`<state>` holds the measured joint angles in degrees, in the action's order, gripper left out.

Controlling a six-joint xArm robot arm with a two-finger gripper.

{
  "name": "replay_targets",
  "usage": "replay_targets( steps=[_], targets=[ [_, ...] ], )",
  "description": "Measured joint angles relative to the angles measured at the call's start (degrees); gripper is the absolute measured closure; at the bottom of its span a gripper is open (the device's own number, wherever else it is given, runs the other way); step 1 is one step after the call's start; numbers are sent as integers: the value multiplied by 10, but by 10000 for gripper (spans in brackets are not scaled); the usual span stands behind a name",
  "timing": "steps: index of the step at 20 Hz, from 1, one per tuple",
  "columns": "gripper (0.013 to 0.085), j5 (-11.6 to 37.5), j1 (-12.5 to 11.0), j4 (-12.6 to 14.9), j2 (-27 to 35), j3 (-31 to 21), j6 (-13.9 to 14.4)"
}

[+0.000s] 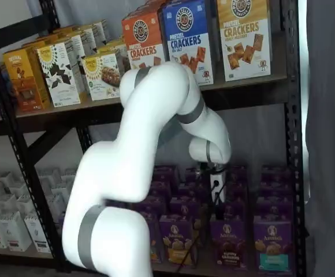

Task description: Pick up the purple box with a brown patch in the center, on the bottom shelf, the fifth box from the left

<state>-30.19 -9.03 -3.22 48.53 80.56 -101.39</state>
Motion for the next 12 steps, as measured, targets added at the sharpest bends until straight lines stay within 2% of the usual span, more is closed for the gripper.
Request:
replay_targets(
  steps=[1, 2, 4, 12],
  targets=[
    [130, -6, 0, 9, 1, 3, 8],
    [130, -20, 0, 35, 6, 12, 30],
    [130, -29, 0, 51, 13, 19, 43],
    [130, -36, -1, 45, 35, 44, 37]
  ],
)
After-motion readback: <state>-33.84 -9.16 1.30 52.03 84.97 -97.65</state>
